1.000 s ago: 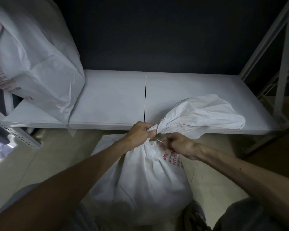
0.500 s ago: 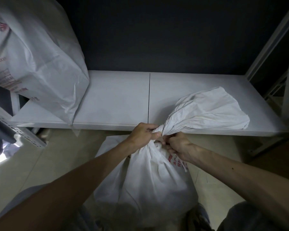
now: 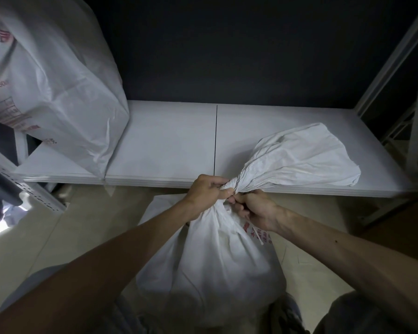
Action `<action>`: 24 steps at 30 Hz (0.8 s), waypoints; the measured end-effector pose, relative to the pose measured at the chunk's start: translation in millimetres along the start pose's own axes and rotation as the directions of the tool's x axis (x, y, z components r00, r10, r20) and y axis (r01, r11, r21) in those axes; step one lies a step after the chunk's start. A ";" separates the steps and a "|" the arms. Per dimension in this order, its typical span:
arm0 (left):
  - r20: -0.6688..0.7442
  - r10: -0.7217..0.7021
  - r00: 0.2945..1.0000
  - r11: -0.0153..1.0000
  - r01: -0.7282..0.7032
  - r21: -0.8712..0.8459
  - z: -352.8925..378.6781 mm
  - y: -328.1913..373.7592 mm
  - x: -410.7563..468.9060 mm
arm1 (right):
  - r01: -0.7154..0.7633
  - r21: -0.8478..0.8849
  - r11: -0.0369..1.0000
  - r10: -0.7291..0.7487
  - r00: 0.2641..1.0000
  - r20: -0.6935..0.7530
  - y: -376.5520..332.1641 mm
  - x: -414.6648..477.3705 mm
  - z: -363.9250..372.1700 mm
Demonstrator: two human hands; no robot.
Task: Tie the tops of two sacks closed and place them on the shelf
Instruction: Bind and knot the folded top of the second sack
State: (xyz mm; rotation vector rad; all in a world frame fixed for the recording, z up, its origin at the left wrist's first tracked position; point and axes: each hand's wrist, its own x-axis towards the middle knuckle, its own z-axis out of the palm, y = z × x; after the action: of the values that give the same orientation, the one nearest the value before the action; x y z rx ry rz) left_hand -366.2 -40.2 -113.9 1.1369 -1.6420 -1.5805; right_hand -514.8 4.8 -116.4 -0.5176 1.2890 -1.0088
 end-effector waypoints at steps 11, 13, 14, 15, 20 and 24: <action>-0.067 -0.048 0.997 0.999 0.047 -0.025 0.8 1.3 -1.0 | 0.008 -0.069 0.998 -0.011 0.999 -0.043 0.8 -2.8 5.9; -0.097 -0.048 0.994 0.999 0.047 -0.013 -0.9 -0.1 1.0 | 0.006 -0.120 0.993 -0.005 1.000 0.012 0.0 -7.8 6.0; -0.114 -0.051 0.992 0.999 0.050 -0.012 -2.1 -0.9 2.5 | 0.008 -0.167 0.986 -0.002 0.999 0.036 1.7 -10.7 4.8; -0.124 -0.054 0.991 0.999 0.052 -0.015 -3.3 -1.6 3.2 | 0.013 -0.214 0.977 -0.006 0.999 0.032 4.9 -13.5 3.4; -0.095 -0.036 0.995 0.999 0.036 0.004 1.0 -3.0 3.3 | 0.071 -0.289 0.955 -0.115 0.983 -0.140 14.7 -19.7 -0.2; -0.081 -0.042 0.996 0.999 0.040 -0.017 -0.9 -1.6 2.6 | 0.108 -0.268 0.957 -0.135 0.987 -0.083 8.5 -18.8 2.6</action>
State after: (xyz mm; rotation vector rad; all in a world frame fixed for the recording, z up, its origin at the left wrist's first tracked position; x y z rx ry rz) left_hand -366.3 -42.7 -115.8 1.2180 -1.5607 -1.5489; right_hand -508.9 24.3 -112.4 -0.7650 1.5070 -0.9801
